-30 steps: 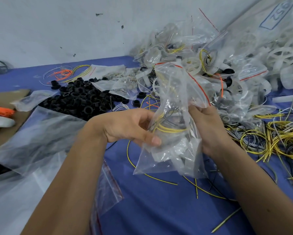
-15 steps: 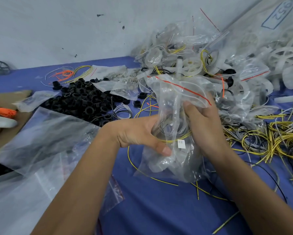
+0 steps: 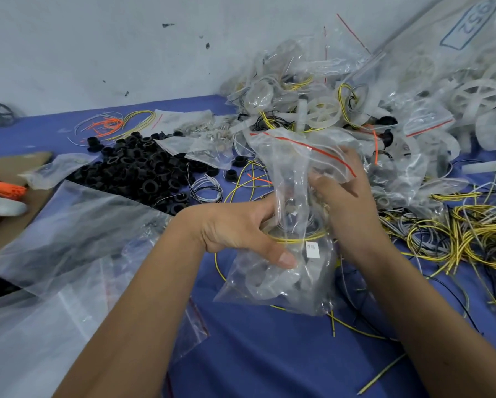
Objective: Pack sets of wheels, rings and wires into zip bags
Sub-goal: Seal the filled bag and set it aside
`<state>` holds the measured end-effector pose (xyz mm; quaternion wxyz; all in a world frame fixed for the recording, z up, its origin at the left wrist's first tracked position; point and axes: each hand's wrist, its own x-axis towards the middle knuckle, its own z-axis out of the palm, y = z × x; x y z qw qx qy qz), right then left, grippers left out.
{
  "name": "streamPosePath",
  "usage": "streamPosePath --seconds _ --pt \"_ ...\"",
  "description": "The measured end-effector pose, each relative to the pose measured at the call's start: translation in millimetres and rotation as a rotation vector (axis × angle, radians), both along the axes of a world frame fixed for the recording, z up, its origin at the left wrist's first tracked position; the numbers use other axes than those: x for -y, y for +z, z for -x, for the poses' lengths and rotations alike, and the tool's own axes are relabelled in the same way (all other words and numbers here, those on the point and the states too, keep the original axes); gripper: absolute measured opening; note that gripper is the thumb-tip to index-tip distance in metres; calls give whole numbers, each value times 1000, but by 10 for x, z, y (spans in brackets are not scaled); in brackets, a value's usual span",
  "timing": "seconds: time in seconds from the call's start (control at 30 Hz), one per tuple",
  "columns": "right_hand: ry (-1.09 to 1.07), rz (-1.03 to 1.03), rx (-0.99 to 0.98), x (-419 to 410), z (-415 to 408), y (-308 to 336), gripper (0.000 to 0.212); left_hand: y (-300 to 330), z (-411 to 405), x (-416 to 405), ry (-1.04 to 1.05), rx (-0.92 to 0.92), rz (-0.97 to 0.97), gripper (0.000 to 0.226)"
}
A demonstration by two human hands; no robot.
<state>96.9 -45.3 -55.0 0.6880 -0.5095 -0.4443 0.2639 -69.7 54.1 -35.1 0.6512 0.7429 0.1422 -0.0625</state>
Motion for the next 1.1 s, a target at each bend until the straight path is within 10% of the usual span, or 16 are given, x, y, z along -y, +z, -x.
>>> streamPosePath --seconds 0.17,0.37,0.57,1.1 --pt "76 51 -89 -3 -67 33 25 39 136 -39 -35 0 134 35" --pt "-35 177 -59 -30 -87 -23 25 11 183 -189 361 102 106 98" --pt "-11 357 -210 -32 -137 11 43 80 227 -389 604 294 35 18" --pt "-102 -44 -290 62 -188 172 25 240 391 -396 465 641 85 32"
